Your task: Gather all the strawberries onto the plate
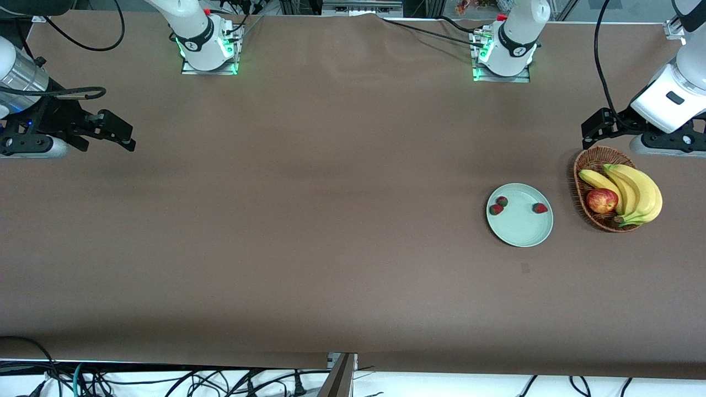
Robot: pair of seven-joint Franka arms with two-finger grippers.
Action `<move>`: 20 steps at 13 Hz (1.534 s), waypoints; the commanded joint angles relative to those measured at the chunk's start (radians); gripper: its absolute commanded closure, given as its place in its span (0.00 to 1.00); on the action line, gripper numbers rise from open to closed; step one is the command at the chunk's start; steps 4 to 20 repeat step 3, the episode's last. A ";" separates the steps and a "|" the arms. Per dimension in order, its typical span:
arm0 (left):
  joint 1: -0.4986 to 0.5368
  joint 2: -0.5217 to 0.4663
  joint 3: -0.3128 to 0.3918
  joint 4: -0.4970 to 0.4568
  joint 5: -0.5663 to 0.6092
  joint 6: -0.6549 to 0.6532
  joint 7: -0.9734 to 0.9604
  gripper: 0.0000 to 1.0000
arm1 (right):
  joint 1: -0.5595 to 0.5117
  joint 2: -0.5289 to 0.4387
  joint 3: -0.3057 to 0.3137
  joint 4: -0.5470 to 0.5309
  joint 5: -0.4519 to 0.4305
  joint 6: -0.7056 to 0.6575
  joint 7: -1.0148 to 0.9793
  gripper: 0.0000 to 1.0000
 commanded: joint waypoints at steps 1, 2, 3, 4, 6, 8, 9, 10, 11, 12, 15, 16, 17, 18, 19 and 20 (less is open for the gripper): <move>0.014 0.028 -0.015 0.053 -0.014 -0.029 0.009 0.00 | -0.007 -0.001 0.005 0.015 -0.005 -0.014 -0.006 0.00; 0.014 0.028 -0.017 0.053 -0.014 -0.029 0.009 0.00 | -0.007 0.001 0.005 0.015 -0.005 -0.015 -0.008 0.00; 0.014 0.028 -0.015 0.053 -0.017 -0.029 0.007 0.00 | -0.007 0.001 0.005 0.015 -0.005 -0.014 -0.006 0.00; 0.014 0.028 -0.015 0.053 -0.017 -0.029 0.007 0.00 | -0.007 0.001 0.005 0.015 -0.005 -0.014 -0.006 0.00; 0.014 0.028 -0.015 0.053 -0.017 -0.029 0.007 0.00 | -0.007 0.001 0.005 0.015 -0.005 -0.014 -0.006 0.00; 0.014 0.028 -0.015 0.053 -0.017 -0.029 0.007 0.00 | -0.007 0.001 0.005 0.015 -0.005 -0.014 -0.006 0.00; 0.014 0.028 -0.015 0.053 -0.017 -0.029 0.007 0.00 | -0.007 0.001 0.005 0.015 -0.005 -0.014 -0.006 0.00; 0.014 0.028 -0.015 0.053 -0.017 -0.029 0.007 0.00 | -0.007 0.001 0.005 0.015 -0.005 -0.014 -0.006 0.00; 0.014 0.028 -0.015 0.053 -0.017 -0.029 0.007 0.00 | -0.007 0.001 0.005 0.015 -0.005 -0.014 -0.006 0.00; 0.014 0.028 -0.015 0.053 -0.017 -0.029 0.007 0.00 | -0.007 0.001 0.005 0.015 -0.005 -0.014 -0.006 0.00; 0.014 0.028 -0.015 0.053 -0.017 -0.029 0.007 0.00 | -0.007 0.001 0.005 0.015 -0.005 -0.014 -0.006 0.00; 0.014 0.028 -0.015 0.053 -0.017 -0.029 0.007 0.00 | -0.007 0.001 0.005 0.015 -0.005 -0.014 -0.006 0.00; 0.014 0.028 -0.015 0.053 -0.017 -0.029 0.007 0.00 | -0.007 0.001 0.005 0.015 -0.005 -0.014 -0.006 0.00; 0.014 0.028 -0.015 0.053 -0.017 -0.029 0.007 0.00 | -0.007 0.001 0.005 0.015 -0.005 -0.014 -0.006 0.00; 0.014 0.028 -0.015 0.053 -0.017 -0.029 0.007 0.00 | -0.007 0.001 0.005 0.015 -0.005 -0.014 -0.006 0.00; 0.014 0.028 -0.015 0.053 -0.017 -0.029 0.007 0.00 | -0.007 0.001 0.005 0.015 -0.005 -0.014 -0.006 0.00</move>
